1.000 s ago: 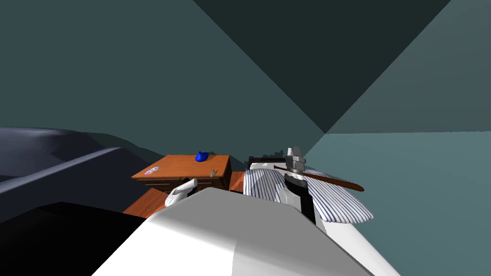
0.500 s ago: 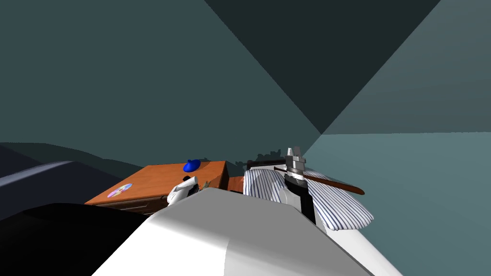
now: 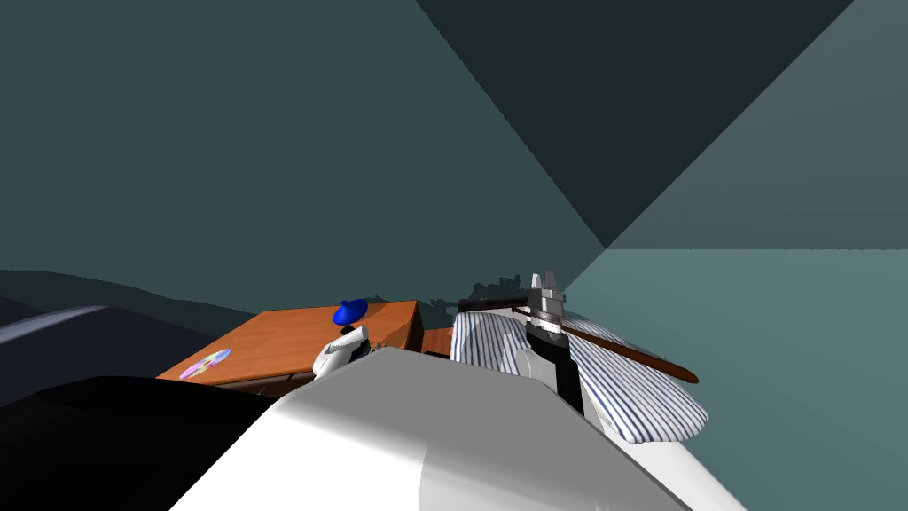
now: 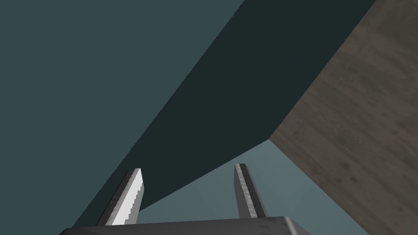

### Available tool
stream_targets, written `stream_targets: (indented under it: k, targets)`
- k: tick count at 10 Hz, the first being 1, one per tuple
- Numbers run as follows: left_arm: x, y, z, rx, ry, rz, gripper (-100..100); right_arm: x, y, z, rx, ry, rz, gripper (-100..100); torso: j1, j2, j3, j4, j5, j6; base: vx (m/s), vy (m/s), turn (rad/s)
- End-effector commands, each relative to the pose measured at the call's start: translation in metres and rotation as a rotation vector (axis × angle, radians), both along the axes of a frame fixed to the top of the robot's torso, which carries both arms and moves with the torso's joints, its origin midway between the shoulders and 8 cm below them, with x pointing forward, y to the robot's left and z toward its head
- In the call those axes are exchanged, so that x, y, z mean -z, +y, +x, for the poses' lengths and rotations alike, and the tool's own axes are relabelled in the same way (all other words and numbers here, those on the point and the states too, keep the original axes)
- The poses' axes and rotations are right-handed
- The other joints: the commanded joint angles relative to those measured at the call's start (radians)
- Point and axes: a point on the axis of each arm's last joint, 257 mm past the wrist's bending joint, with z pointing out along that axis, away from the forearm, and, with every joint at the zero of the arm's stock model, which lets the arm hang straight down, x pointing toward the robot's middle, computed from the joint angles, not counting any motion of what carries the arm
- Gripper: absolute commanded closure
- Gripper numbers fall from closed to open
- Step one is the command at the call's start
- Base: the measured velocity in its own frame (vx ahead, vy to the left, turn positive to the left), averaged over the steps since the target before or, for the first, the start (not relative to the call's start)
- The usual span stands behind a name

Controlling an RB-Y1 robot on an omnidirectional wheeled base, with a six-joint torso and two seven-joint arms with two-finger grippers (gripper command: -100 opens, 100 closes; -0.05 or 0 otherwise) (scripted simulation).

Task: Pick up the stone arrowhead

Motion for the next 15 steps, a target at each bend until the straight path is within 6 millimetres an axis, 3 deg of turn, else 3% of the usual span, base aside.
stream_targets:
  k: [1,4,5,6,10,11,12,15]
  targets:
    - [0.007,-0.005,0.0,0.006,-0.006,0.001,-100,0.0,0.0,0.0,0.0,0.0,0.0,0,0.0,0.0,0.0,0.0,0.0,0.0,0.006,0.044,0.026]
    - [0.019,-0.018,-0.001,0.019,-0.018,-0.004,-100,0.0,0.0,0.0,0.0,0.0,0.0,0,-0.002,0.001,0.001,0.0,0.0,0.0,0.002,0.019,0.021]
    - [0.016,-0.015,-0.001,0.015,-0.014,-0.002,-100,0.0,0.0,0.0,0.0,0.0,0.0,0,-0.002,0.001,0.0,0.0,0.001,0.001,0.0,0.0,0.0]
    - [0.016,-0.014,-0.001,0.016,-0.016,0.0,100,0.0,0.0,0.0,0.0,0.0,0.0,0,-0.001,0.0,0.0,0.0,0.002,0.001,0.0,0.0,0.0]
    - [0.016,-0.014,-0.001,0.015,-0.017,0.0,100,0.0,0.0,0.0,0.0,0.0,0.0,0,-0.001,0.0,0.0,0.0,0.002,0.001,0.0,0.0,0.0]
    - [0.016,-0.014,-0.001,0.016,-0.016,0.0,0,0.0,0.0,0.0,0.0,0.0,0.0,0,-0.001,0.0,0.0,0.0,0.002,0.001,0.0,0.0,0.0]
    - [0.009,-0.007,0.0,0.008,-0.008,0.0,100,0.0,0.0,0.0,0.0,0.0,0.0,0,-0.001,0.0,0.0,0.0,0.002,0.001,-0.004,-0.006,-0.033]
    - [-0.001,0.003,0.0,-0.003,0.001,0.003,100,0.0,0.0,0.0,0.0,0.0,0.0,0,-0.002,0.001,0.0,0.0,0.002,0.001,-0.007,-0.023,-0.037]
